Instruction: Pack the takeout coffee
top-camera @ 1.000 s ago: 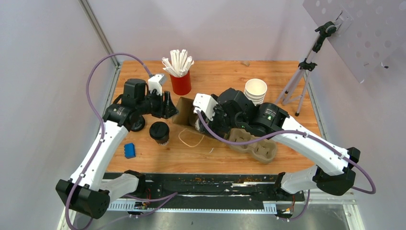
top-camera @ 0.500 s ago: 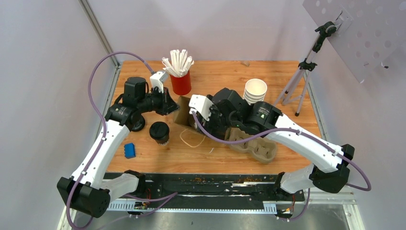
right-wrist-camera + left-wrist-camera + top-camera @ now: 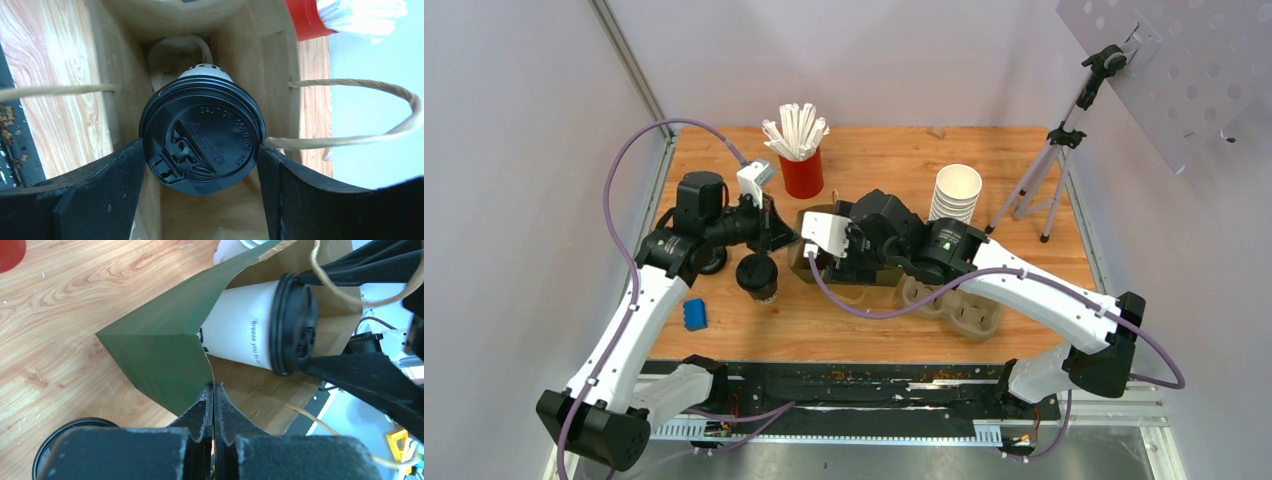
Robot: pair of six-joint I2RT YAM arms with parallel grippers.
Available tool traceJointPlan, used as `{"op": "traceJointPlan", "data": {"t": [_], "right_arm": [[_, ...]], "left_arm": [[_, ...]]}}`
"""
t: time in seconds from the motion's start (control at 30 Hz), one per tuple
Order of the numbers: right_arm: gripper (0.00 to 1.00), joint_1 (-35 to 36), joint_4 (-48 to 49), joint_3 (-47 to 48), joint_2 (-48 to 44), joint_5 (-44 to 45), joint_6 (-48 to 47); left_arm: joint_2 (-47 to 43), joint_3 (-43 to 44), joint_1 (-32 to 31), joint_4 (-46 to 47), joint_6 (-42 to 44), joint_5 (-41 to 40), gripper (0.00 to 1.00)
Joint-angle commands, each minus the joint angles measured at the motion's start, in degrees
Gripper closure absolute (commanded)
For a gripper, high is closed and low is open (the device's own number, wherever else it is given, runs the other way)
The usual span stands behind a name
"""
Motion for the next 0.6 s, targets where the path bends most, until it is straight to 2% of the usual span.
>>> {"op": "traceJointPlan", "data": {"t": [0.0, 0.13, 0.17, 0.27, 0.3, 0.4, 0.5, 0.57], "right_arm": [[0.24, 0.45, 5.17, -3.00, 1.30, 2.42, -4.08], [0.24, 1.47, 6.83, -6.18, 1.18, 2.25, -5.26], [0.24, 1.71, 7.29, -6.80, 0.99, 2.16, -5.33], [0.24, 2.81, 7.99, -7.59, 0.48, 2.09, -5.17], [0.24, 3.15, 8.08, -7.77, 0.31, 2.27, -4.94], [0.24, 4.53, 8.83, -8.63, -0.20, 2.70, -3.96], [0.24, 6.21, 11.00, -11.63, -0.98, 4.71, -3.35], [0.24, 7.09, 12.68, -13.73, -1.75, 6.38, -2.75]], "left_arm": [[-1.79, -0.27, -0.17, -0.51, 2.46, 2.63, 1.00], [-2.85, -1.86, -0.17, 0.33, 2.34, -0.17, 0.98], [-2.74, -1.72, -0.17, -0.39, 2.13, -0.71, 0.93], [-3.79, -1.06, -0.17, -1.92, 0.06, -4.57, 0.69], [-4.65, -1.02, -0.17, -2.24, -0.93, -6.02, 0.64], [-6.82, -1.17, -0.17, -4.47, -3.68, -8.52, 0.52], [-8.72, -2.49, -0.17, -5.75, -5.36, -7.72, 0.40], [-9.94, -4.22, -0.17, -5.65, -6.16, -6.09, 0.36]]}}
